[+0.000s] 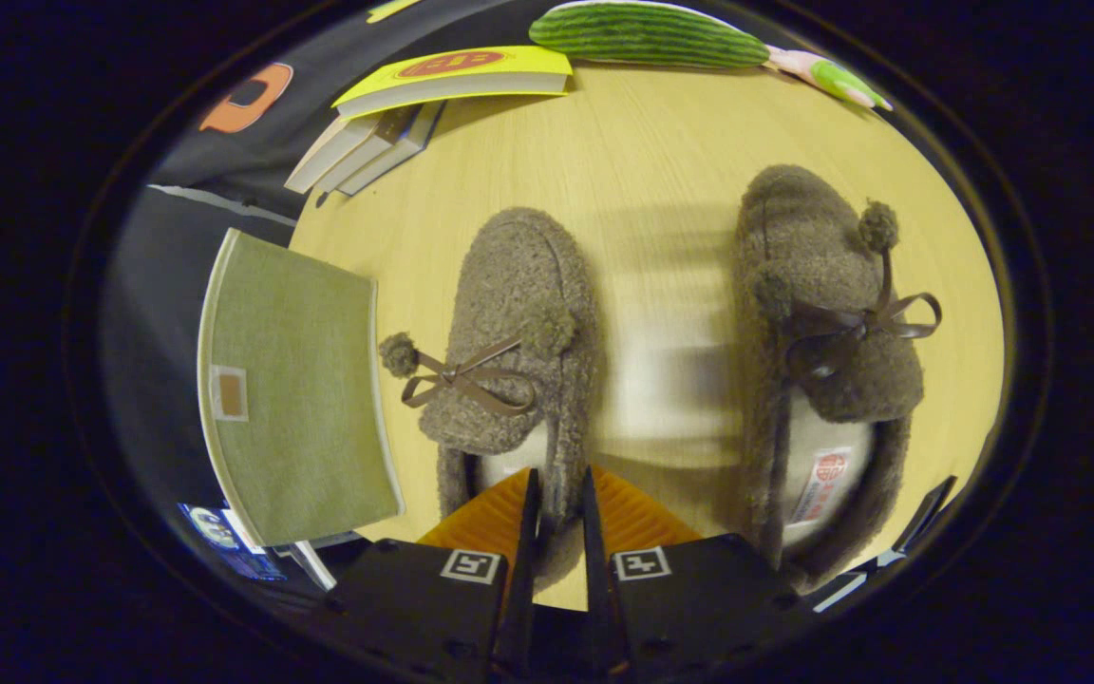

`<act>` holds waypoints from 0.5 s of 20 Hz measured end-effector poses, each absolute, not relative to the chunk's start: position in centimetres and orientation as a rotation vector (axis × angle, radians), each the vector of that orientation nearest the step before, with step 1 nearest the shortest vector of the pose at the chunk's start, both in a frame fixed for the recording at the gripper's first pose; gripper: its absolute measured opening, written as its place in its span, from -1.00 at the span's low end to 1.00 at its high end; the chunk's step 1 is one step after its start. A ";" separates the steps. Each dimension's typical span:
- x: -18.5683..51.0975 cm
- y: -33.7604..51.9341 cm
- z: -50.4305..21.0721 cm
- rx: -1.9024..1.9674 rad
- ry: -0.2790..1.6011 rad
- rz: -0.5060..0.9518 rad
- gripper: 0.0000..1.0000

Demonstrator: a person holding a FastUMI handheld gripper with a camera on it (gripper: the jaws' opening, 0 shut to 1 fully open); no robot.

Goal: Open the storage box then place both shoes into the box .Put the left shoe in first, then the right shoe, with the right side of both shoes facing outward in a uniform manner.

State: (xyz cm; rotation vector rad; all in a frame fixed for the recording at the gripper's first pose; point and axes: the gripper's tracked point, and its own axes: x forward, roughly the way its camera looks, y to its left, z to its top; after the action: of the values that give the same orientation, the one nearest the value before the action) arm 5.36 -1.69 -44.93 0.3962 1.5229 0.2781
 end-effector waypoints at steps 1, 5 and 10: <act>5.3 -1.8 -44.7 0.404 1.539 0.279 -0.50; 5.1 -1.8 -43.1 0.455 1.570 0.306 -0.87; 5.3 -1.0 -38.2 0.508 1.533 0.362 -0.87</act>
State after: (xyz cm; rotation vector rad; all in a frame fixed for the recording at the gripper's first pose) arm 5.27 -0.99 -38.25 0.5079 1.5330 0.3619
